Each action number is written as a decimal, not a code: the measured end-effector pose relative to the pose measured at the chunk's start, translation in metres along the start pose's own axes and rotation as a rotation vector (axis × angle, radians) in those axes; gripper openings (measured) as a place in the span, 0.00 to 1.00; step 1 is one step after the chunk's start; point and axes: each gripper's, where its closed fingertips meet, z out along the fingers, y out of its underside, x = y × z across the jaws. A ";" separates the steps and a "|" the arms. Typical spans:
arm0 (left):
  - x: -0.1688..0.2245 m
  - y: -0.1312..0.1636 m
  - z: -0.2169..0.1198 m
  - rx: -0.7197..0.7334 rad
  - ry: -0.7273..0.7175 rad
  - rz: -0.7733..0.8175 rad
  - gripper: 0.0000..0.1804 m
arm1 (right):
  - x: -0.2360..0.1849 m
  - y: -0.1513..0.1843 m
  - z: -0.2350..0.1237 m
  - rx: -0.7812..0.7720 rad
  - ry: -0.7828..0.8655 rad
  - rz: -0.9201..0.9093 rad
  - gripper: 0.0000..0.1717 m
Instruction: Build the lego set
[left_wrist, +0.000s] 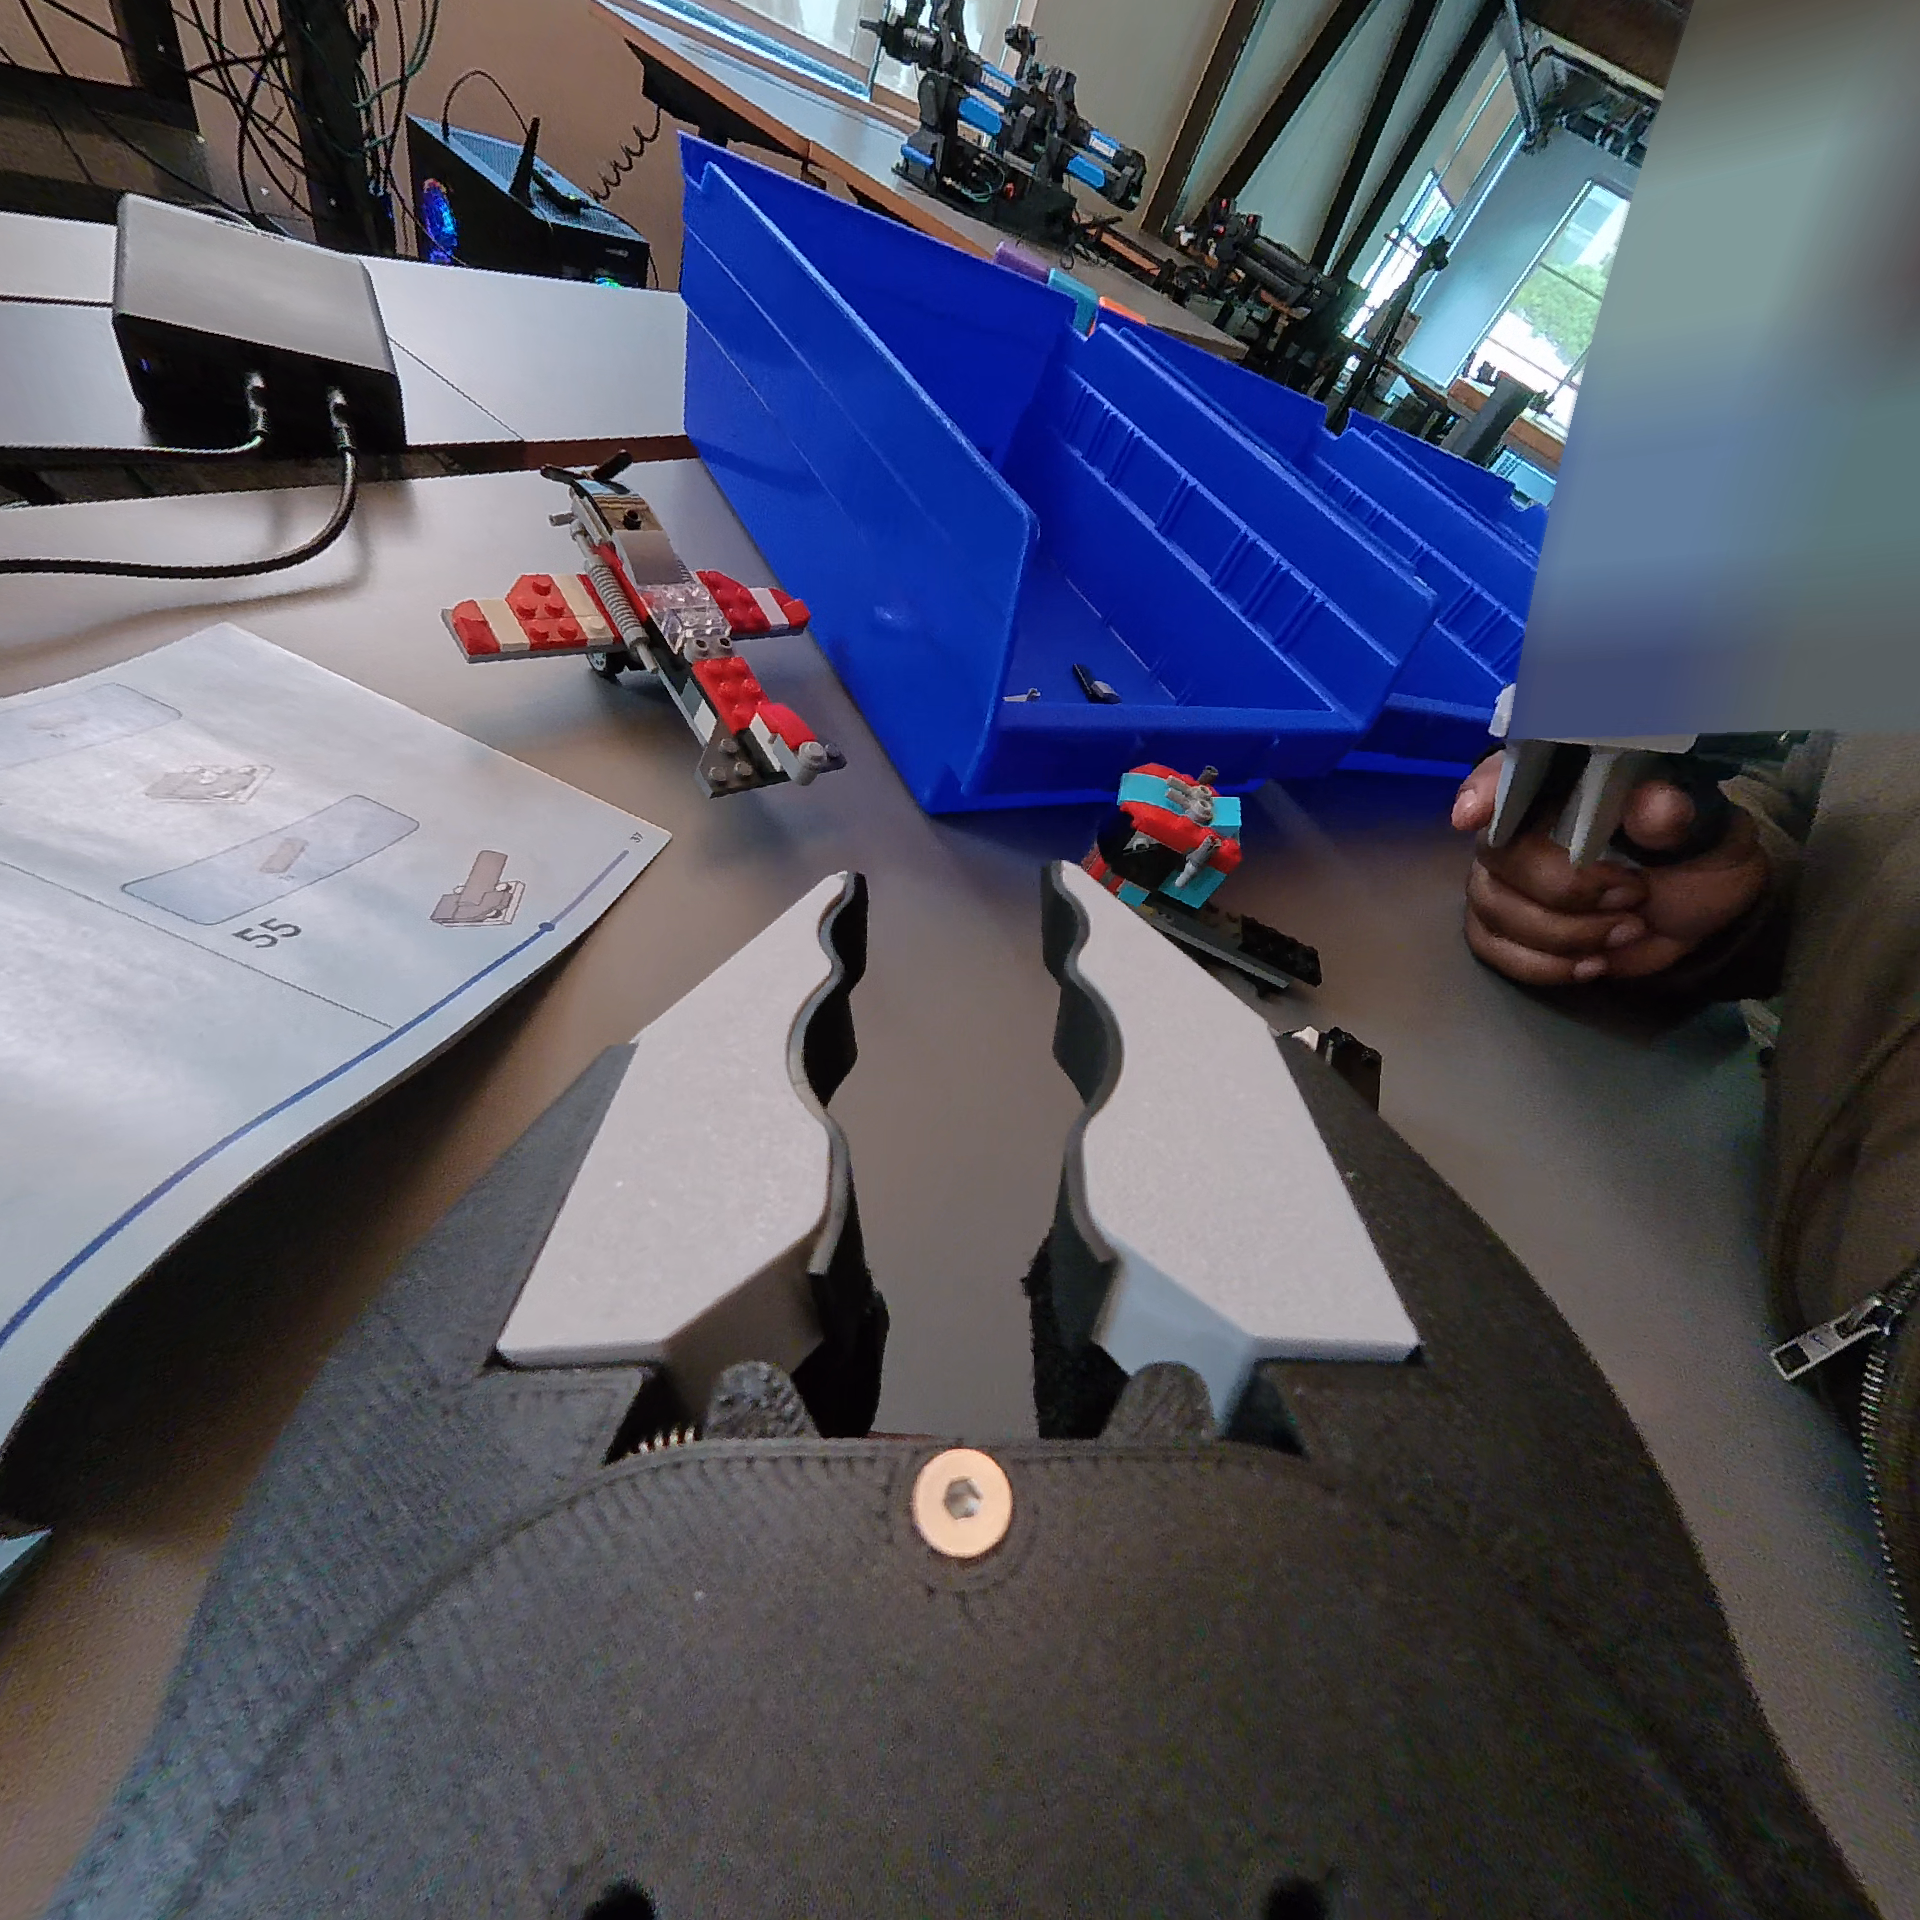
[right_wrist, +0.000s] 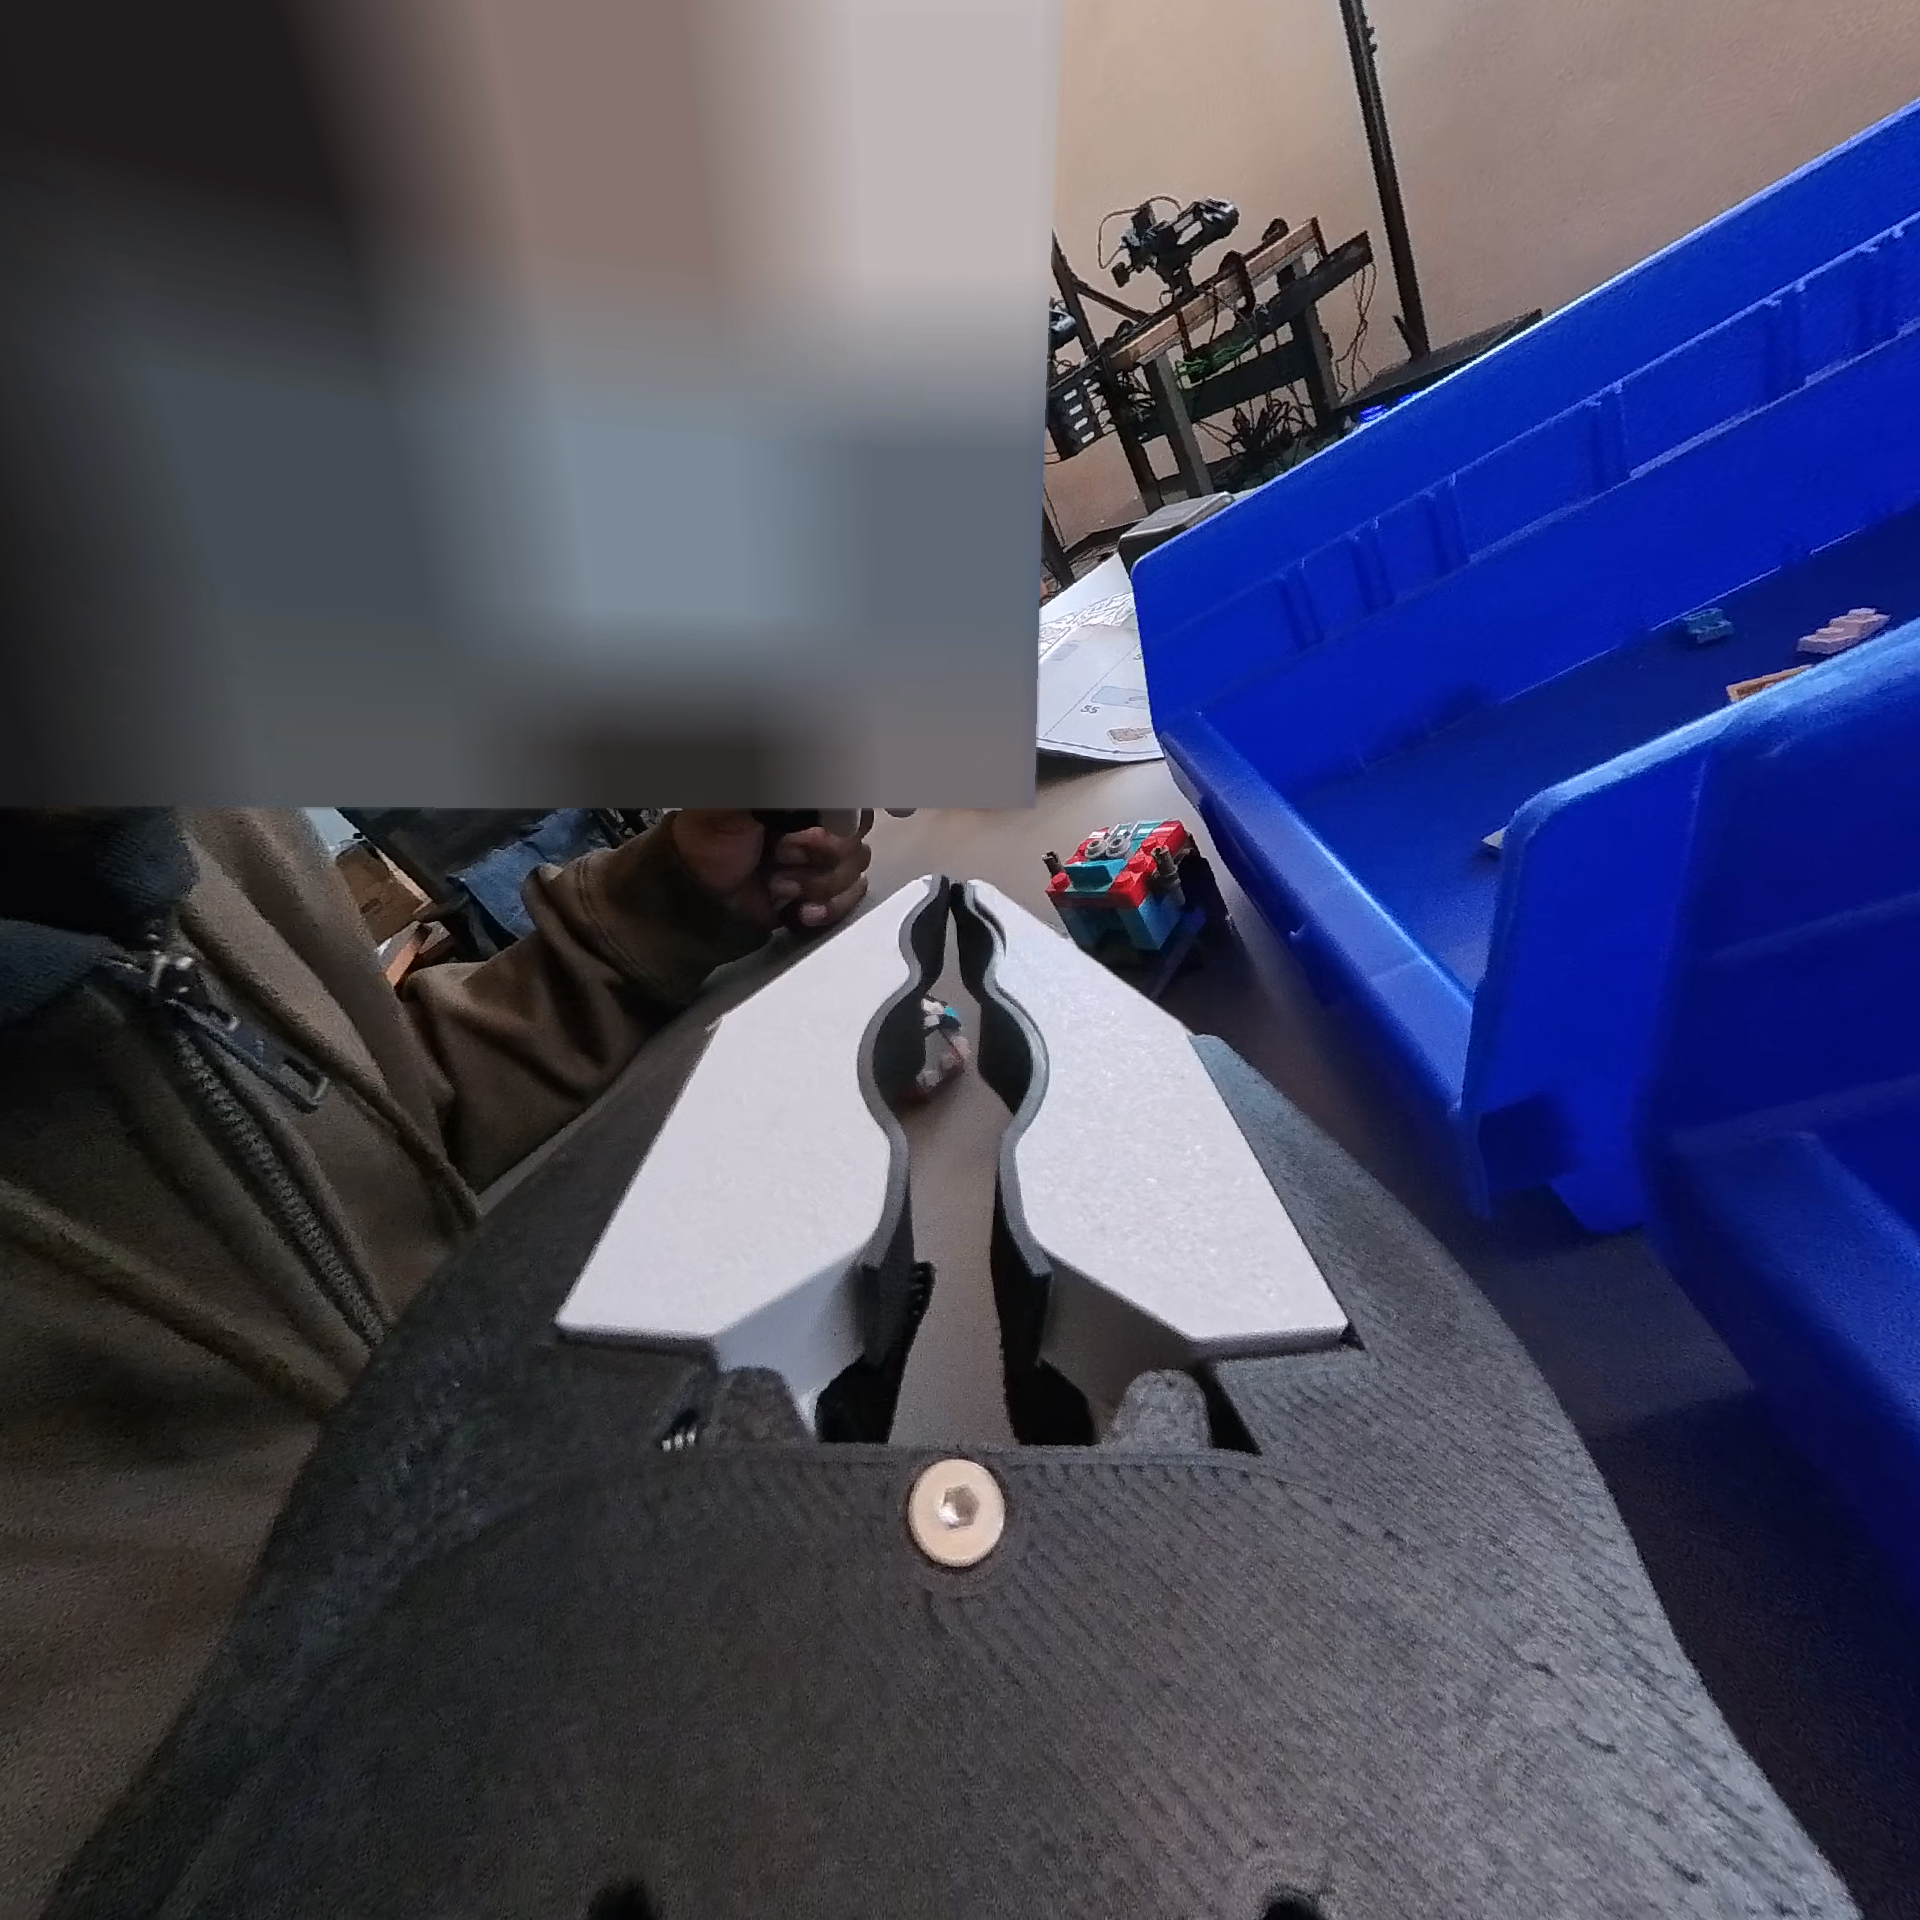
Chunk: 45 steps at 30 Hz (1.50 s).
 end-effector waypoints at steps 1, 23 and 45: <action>0.000 0.000 0.000 0.002 0.001 -0.002 0.19 | 0.000 0.000 0.000 -0.001 -0.001 0.001 0.01; 0.000 -0.005 -0.004 0.039 0.003 -0.002 0.00 | -0.001 0.001 0.000 -0.002 -0.010 0.004 0.01; 0.000 -0.005 -0.004 0.040 0.002 0.001 0.00 | -0.001 0.001 0.000 0.000 -0.013 0.008 0.01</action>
